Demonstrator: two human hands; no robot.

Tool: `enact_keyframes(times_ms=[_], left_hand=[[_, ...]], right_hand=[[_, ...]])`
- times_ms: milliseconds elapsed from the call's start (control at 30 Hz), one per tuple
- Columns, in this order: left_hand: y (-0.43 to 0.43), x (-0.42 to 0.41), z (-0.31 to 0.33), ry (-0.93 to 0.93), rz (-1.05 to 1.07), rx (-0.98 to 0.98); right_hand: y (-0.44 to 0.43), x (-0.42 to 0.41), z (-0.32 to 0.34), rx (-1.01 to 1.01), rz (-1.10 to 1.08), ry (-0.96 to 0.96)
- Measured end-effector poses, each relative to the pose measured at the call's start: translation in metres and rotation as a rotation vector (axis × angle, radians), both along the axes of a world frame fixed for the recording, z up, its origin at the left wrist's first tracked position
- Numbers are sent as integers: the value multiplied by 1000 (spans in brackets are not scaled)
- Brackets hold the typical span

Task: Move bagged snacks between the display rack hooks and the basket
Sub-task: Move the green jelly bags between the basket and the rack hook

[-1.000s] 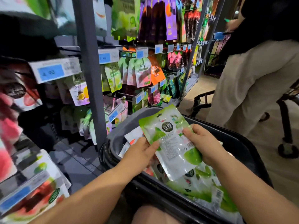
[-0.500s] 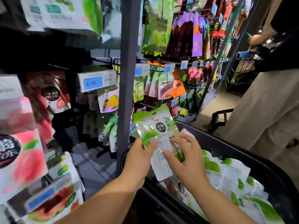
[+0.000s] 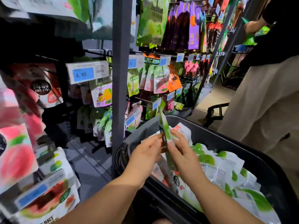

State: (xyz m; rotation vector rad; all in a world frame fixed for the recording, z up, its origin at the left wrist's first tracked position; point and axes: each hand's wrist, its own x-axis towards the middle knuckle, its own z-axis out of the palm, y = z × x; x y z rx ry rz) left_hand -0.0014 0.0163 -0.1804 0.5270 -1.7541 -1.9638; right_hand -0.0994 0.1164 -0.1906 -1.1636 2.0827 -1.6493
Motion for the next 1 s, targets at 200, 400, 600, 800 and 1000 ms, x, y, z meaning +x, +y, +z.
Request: enact_keyframes(times_ms=[200, 400, 600, 800, 1000], left_hand=[[-2, 6, -1, -85, -25, -258], [-5, 5, -12, -109, 81, -235], [-13, 2, -19, -126, 204, -108], [-7, -1, -20, 105, -105, 188], [-12, -2, -29, 151, 35, 132]], right_hand=[[6, -7, -1, -137, 58, -348], [11, -13, 6, -307, 0, -639], [16, -18, 14, -389, 123, -812], [32, -32, 19, -20, 76, -337], [85, -104, 8, 715, -156, 168]])
